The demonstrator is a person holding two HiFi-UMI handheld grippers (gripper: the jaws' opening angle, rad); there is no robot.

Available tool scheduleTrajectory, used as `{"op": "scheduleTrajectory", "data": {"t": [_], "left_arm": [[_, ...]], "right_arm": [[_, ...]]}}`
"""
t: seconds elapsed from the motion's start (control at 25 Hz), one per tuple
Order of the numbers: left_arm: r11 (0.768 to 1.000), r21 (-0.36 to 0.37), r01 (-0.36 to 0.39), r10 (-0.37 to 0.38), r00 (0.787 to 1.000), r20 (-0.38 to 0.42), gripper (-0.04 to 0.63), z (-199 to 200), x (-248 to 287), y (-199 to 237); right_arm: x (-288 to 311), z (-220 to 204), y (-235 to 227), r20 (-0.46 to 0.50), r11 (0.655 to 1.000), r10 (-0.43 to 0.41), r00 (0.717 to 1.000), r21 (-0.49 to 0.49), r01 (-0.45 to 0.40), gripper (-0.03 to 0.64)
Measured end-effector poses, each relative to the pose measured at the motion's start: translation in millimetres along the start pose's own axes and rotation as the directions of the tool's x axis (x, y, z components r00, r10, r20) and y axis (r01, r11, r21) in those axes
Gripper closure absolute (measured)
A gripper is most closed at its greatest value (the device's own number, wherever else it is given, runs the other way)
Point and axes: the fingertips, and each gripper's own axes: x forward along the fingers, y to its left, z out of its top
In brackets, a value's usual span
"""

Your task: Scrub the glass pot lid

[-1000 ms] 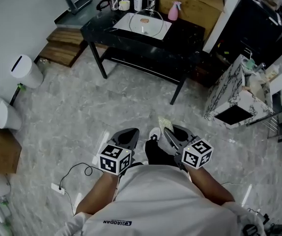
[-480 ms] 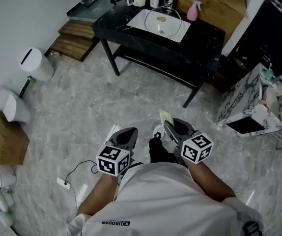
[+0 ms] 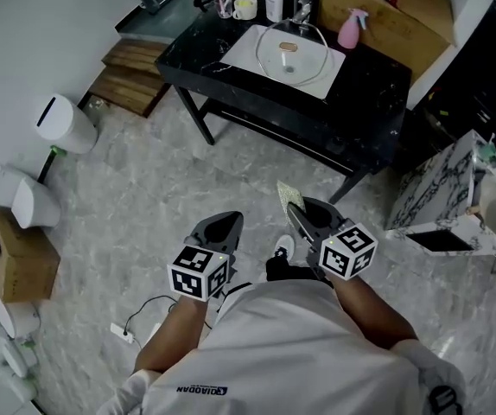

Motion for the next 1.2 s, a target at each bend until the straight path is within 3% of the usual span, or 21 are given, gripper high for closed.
{"op": "scheduleTrajectory", "data": {"t": [0.44, 0.96, 1.2], "left_arm": [[0.999, 0.041, 0.024, -0.023, 1.000, -0.017, 0.580, 81, 110, 46], [0.996, 0.067, 0.052, -0.049, 0.998, -0.049, 0.580, 108, 170, 56], [0.985, 0.109, 0.130, -0.125, 0.991, -0.058, 0.580, 123, 204, 46]], "right_arm": [[60, 70, -100, 0.050, 1.000, -0.007, 0.999, 0.004, 0.007, 0.537], [57, 88, -161, 0.074, 0.997, -0.068, 0.995, 0.032, 0.066, 0.537], [49, 89, -188, 0.077, 0.991, -0.129, 0.989, 0.045, 0.126, 0.537]]}}
